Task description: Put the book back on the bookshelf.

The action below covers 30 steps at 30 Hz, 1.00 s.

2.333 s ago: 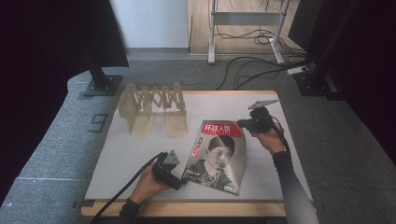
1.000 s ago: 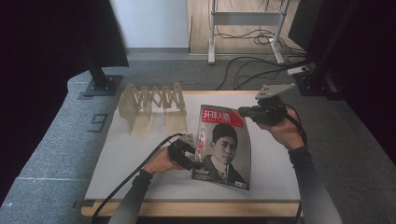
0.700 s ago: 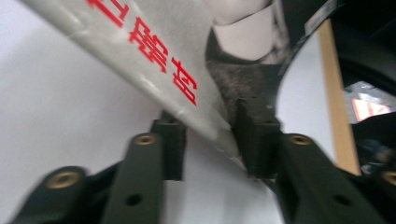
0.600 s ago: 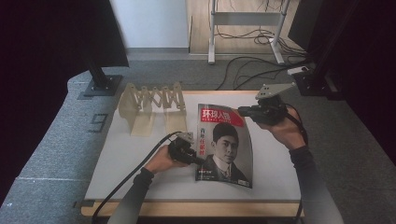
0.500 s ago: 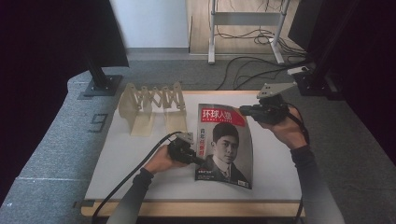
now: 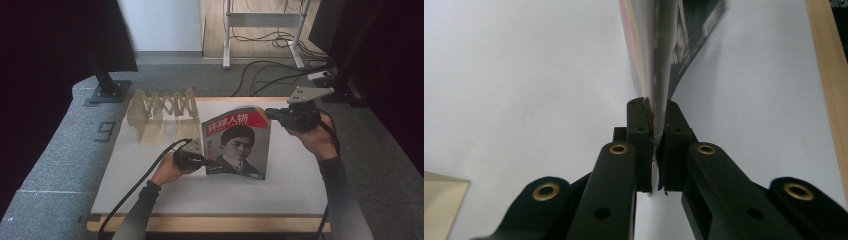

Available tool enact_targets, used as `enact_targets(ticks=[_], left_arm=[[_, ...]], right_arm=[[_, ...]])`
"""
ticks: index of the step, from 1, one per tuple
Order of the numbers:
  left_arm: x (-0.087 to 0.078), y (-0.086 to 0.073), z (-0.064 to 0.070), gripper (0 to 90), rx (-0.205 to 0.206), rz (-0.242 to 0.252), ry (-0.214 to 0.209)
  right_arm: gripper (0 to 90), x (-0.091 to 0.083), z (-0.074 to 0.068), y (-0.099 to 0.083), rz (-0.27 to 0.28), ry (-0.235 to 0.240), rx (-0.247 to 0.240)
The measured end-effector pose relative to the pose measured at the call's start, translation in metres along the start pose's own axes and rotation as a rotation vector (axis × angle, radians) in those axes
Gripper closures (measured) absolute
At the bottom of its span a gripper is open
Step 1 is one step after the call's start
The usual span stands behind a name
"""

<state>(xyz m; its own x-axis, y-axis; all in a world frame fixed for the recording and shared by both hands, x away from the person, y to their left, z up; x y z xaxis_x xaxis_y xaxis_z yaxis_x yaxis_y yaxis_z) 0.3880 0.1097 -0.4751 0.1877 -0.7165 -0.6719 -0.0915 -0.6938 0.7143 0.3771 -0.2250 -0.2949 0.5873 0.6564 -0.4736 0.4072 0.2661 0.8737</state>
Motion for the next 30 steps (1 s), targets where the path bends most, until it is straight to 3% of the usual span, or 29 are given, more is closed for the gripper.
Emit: enact_targets(ticks=[7, 13, 20, 23, 30], left_arm=[[0.000, 0.002, 0.001, 83.1, 0.018, -0.012, 0.023], [-0.005, 0.010, 0.002, 78.7, 0.008, -0.003, 0.033], [-0.022, 0.025, -0.004, 75.6, 0.004, 0.043, 0.051], [-0.032, 0.033, -0.007, 74.6, -0.017, 0.083, 0.055], [-0.047, 0.052, -0.015, 72.5, -0.002, 0.111, 0.072]], right_arm=[[85.8, -0.002, -0.001, -0.002, -0.002, 0.003, -0.015], [85.6, -0.006, -0.004, -0.003, 0.003, 0.011, -0.027], [85.4, -0.008, -0.002, -0.006, 0.002, 0.006, -0.022], [85.2, -0.009, -0.001, -0.007, 0.000, 0.009, -0.021], [84.9, -0.009, -0.001, -0.007, 0.000, 0.011, -0.022]])
Point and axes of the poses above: each handheld gripper's, and its own axes: x roughly forward along the jaws, y roughly out of its top, z roughly to its right, the point moved 1 cm from there along x, roughly forward along the jaws, and after that the axes turned 14 degrees about x, right-handed, at the moved point
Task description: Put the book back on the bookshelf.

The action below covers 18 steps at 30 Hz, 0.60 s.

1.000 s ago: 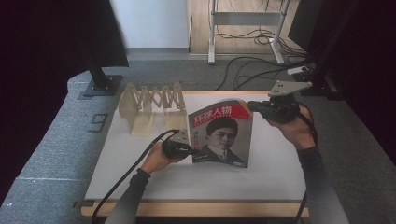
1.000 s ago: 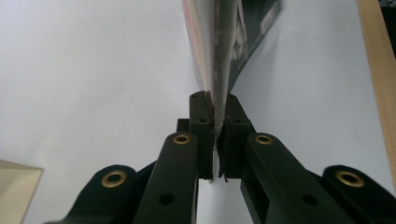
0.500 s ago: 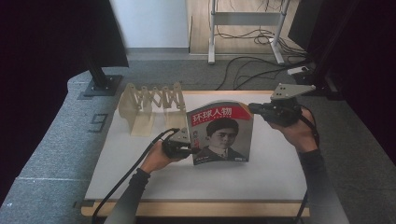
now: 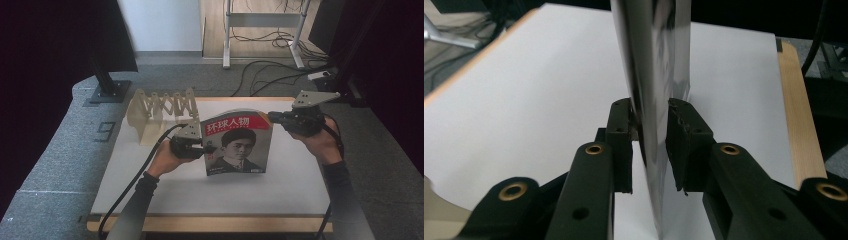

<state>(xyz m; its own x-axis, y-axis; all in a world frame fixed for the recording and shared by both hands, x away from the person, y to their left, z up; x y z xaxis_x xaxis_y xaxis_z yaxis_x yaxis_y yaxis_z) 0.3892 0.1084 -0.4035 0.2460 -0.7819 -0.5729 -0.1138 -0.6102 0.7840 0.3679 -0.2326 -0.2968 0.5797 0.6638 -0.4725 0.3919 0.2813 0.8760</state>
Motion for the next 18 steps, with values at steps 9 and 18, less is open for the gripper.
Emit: enact_targets(ticks=[9, 18], left_arm=[[-0.013, 0.033, -0.008, 75.1, 0.019, 0.012, 0.064], [-0.013, 0.034, -0.010, 85.7, -0.022, 0.018, 0.039]], right_arm=[[84.6, -0.001, 0.001, -0.002, 0.002, 0.000, 0.000], [74.3, -0.002, 0.006, -0.012, 0.010, -0.058, 0.004]])
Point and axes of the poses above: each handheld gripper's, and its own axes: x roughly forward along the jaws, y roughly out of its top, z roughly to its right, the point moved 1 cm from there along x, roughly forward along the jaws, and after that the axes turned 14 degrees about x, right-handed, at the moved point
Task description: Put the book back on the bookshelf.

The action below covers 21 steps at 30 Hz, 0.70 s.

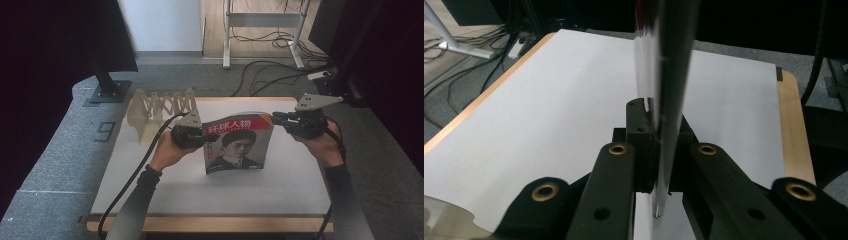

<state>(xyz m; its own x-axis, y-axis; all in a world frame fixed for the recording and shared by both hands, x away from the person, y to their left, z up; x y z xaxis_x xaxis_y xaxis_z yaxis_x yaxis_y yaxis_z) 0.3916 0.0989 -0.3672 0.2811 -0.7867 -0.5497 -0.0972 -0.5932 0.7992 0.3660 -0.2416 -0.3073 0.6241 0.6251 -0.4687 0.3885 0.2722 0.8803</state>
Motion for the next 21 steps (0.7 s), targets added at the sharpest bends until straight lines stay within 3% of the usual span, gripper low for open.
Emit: enact_targets(ticks=[1, 2, 4, 7, 12, 13, 15, 16, 21], left_arm=[[0.000, 0.000, 0.000, 85.7, -0.006, 0.004, 0.001], [0.000, 0.000, 0.000, 85.7, -0.006, 0.004, 0.001], [0.000, 0.000, 0.000, 85.8, -0.010, 0.003, 0.009], [0.000, -0.001, 0.000, 85.9, -0.025, 0.006, 0.018], [-0.002, -0.002, 0.000, 86.3, -0.035, 0.011, 0.025], [-0.003, -0.003, 0.001, 86.3, -0.032, 0.010, 0.034], [-0.005, -0.004, 0.001, 86.3, -0.031, 0.013, 0.047], [-0.007, -0.007, 0.002, 86.4, -0.034, 0.016, 0.056], [-0.013, -0.013, 0.003, 86.4, -0.051, 0.032, 0.070]], right_arm=[[65.3, 0.003, 0.004, -0.008, -0.017, -0.022, 0.012], [65.3, 0.003, 0.004, -0.008, -0.017, -0.022, 0.012], [53.0, 0.009, 0.009, -0.023, -0.035, -0.047, 0.038], [42.3, 0.016, 0.015, -0.041, -0.050, -0.097, 0.078], [32.7, 0.024, 0.021, -0.066, -0.071, -0.132, 0.116], [28.7, 0.028, 0.023, -0.078, -0.079, -0.141, 0.139], [27.9, 0.029, 0.024, -0.082, -0.078, -0.141, 0.148], [23.9, 0.032, 0.026, -0.093, -0.083, -0.141, 0.165], [19.7, 0.039, 0.028, -0.116, -0.090, -0.155, 0.187]])
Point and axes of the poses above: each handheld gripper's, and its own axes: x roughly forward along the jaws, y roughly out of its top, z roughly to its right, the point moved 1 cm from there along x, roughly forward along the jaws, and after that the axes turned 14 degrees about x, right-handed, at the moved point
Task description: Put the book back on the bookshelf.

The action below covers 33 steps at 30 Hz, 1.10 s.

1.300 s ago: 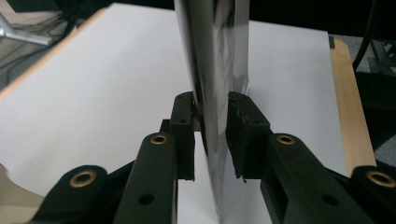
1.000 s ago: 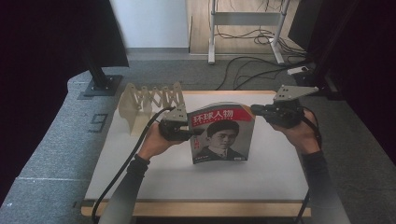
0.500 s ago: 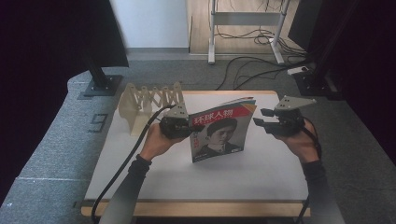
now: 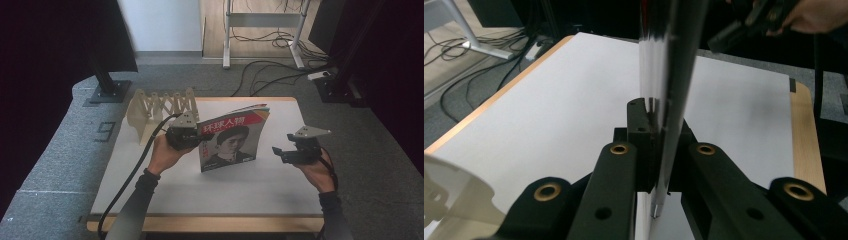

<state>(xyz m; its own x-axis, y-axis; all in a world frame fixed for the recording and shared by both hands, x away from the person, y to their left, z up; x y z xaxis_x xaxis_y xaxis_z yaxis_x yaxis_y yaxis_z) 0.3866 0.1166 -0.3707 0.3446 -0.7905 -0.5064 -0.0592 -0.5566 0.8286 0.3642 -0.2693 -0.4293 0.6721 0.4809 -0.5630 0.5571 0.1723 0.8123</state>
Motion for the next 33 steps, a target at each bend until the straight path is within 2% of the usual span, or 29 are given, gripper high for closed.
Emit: enact_targets(ticks=[4, 7, 8, 12, 14, 17, 27, 31, 33], left_arm=[[-0.008, -0.008, 0.000, 86.5, -0.022, 0.019, 0.024], [-0.016, -0.014, -0.001, 86.6, -0.046, 0.034, 0.045], [-0.018, -0.016, -0.002, 86.6, -0.052, 0.038, 0.055], [-0.029, -0.024, -0.002, 86.7, -0.073, 0.045, 0.084], [-0.036, -0.026, -0.002, 86.7, -0.083, 0.044, 0.095], [-0.045, -0.029, -0.003, 86.8, -0.096, 0.035, 0.116], [-0.073, -0.035, -0.003, 87.0, -0.131, 0.013, 0.179], [-0.084, -0.036, -0.004, 87.0, -0.145, 0.011, 0.199], [-0.089, -0.037, -0.004, 87.0, -0.150, 0.010, 0.208]], right_arm=[[15.4, 0.010, 0.004, -0.018, -0.015, -0.013, 0.026], [11.7, 0.020, 0.006, -0.038, -0.037, -0.044, 0.041], [11.7, 0.020, 0.006, -0.038, -0.037, -0.044, 0.041], [2.3, 0.032, 0.008, -0.056, -0.054, -0.092, 0.058], [0.8, 0.037, 0.006, -0.065, -0.068, -0.107, 0.056], [0.0, 0.044, 0.001, -0.077, -0.082, -0.105, 0.063], [0.0, 0.053, -0.002, -0.093, -0.094, -0.090, 0.082], [0.0, 0.059, -0.001, -0.098, -0.127, -0.113, 0.083], [0.0, 0.060, -0.002, -0.098, -0.131, -0.115, 0.064]])
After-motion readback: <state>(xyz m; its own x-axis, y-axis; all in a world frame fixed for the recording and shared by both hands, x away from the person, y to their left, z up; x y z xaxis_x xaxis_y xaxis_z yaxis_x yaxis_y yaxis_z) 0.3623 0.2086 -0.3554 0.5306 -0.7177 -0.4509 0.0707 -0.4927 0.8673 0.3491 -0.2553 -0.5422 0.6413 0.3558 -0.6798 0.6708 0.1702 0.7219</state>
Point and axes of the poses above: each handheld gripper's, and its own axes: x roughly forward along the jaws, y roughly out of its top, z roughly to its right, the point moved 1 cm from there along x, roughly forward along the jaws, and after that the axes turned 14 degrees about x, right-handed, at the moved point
